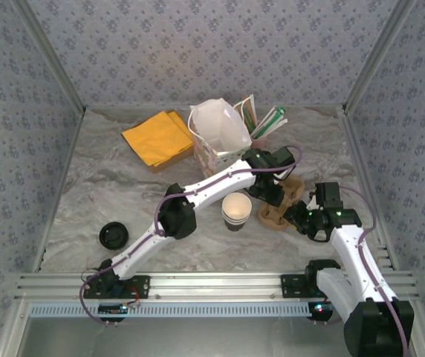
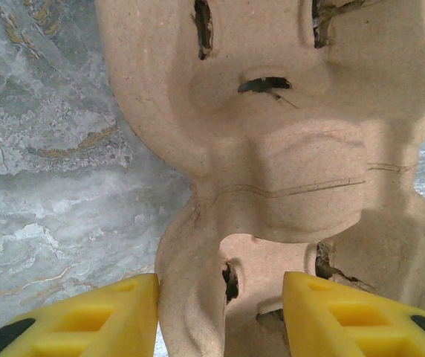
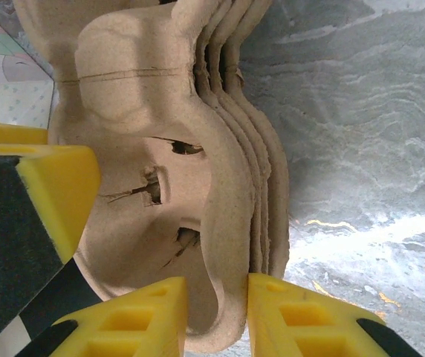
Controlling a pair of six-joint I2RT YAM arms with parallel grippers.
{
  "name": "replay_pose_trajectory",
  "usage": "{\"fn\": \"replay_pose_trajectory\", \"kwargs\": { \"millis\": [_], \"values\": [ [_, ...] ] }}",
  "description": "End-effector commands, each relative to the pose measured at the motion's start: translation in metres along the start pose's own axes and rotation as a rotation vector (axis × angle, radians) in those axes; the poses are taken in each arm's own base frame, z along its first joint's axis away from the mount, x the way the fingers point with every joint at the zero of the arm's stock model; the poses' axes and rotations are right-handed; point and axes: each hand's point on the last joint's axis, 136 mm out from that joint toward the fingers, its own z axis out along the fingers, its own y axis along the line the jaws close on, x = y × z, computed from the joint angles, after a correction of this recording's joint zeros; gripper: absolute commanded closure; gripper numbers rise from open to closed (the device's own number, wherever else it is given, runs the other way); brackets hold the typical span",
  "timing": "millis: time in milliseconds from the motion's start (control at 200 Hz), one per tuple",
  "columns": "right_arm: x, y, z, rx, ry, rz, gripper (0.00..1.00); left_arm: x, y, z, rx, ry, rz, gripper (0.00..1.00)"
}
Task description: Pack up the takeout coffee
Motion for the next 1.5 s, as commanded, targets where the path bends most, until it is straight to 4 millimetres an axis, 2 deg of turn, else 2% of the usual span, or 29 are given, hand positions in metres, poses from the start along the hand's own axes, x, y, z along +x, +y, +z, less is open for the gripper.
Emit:
{"fn": "replay_pose_trajectory", "kwargs": {
  "millis": [0,410,470,845,1194,1494],
  "values": [
    [-0.007,0.018,-0.005,-0.087,-0.023,-0.005,0.73,-0.005,-0.018,-0.027,0.067,-0.035,0.003,0.53],
    [-0.004,0.006,0.008,-0.118,-0.005,0.083,0.69,0.001,-0.018,-0.019,0.076,0.000,-0.010,0.53],
    [-0.007,0.009,0.009,-0.145,-0.019,0.086,0.69,0.002,-0.017,-0.017,0.075,0.004,-0.012,0.53],
    [-0.018,0.022,-0.008,-0.257,-0.083,0.112,0.75,0.003,-0.019,-0.016,0.078,0.008,-0.012,0.53],
    [-0.015,0.011,0.006,-0.237,-0.065,0.134,0.75,0.002,-0.021,-0.021,0.092,0.000,-0.011,0.53],
    [-0.014,0.002,0.007,-0.190,-0.061,0.121,0.84,-0.003,-0.019,-0.030,0.089,-0.021,-0.014,0.53]
  ]
}}
